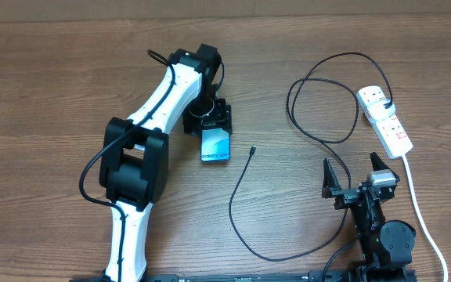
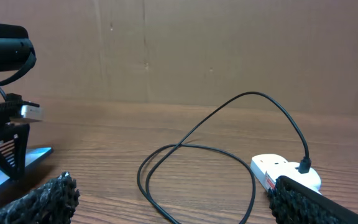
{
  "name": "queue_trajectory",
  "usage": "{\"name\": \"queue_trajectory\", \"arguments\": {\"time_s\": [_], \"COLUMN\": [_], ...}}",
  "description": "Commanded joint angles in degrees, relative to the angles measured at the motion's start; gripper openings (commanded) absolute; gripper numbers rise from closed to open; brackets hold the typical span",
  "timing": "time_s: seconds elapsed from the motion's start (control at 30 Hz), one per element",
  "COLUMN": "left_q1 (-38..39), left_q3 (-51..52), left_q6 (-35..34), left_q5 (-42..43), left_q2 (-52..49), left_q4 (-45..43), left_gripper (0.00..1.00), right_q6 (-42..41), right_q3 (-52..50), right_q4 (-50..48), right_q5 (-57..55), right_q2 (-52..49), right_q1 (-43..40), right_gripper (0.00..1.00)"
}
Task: Plug charger to phone and switch on socket
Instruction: 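Lift the phone with the left gripper and raise it upright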
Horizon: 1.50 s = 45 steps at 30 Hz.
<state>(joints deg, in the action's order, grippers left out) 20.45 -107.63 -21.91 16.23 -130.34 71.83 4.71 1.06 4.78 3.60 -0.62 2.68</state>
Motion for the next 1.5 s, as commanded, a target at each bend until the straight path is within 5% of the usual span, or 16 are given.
{"name": "queue_trajectory", "arguments": {"time_s": [0.0,0.83,1.47], "left_q1": [-1.53,-12.22,-13.03], "left_q3": [-1.84,-1.81,-1.81], "left_q6": [0.48,0.52,-4.79], "left_q5": [11.98,67.84,74.34], "left_q2": [-0.02,-0.02,-0.02], "left_q4": [0.09,-3.08,-3.28], "left_gripper": [0.73,0.75,0.75], "right_q6": [-0.20,-0.20,-0.20], "right_q3": [-0.59,-0.59,-0.59], "right_q4": [-0.15,-0.13,-0.15], "right_q5": [-0.52,-0.50,-0.50], "right_q2": [0.46,0.46,0.46], "right_q1": [0.11,0.11,0.11], "right_gripper": [1.00,1.00,1.00]}}
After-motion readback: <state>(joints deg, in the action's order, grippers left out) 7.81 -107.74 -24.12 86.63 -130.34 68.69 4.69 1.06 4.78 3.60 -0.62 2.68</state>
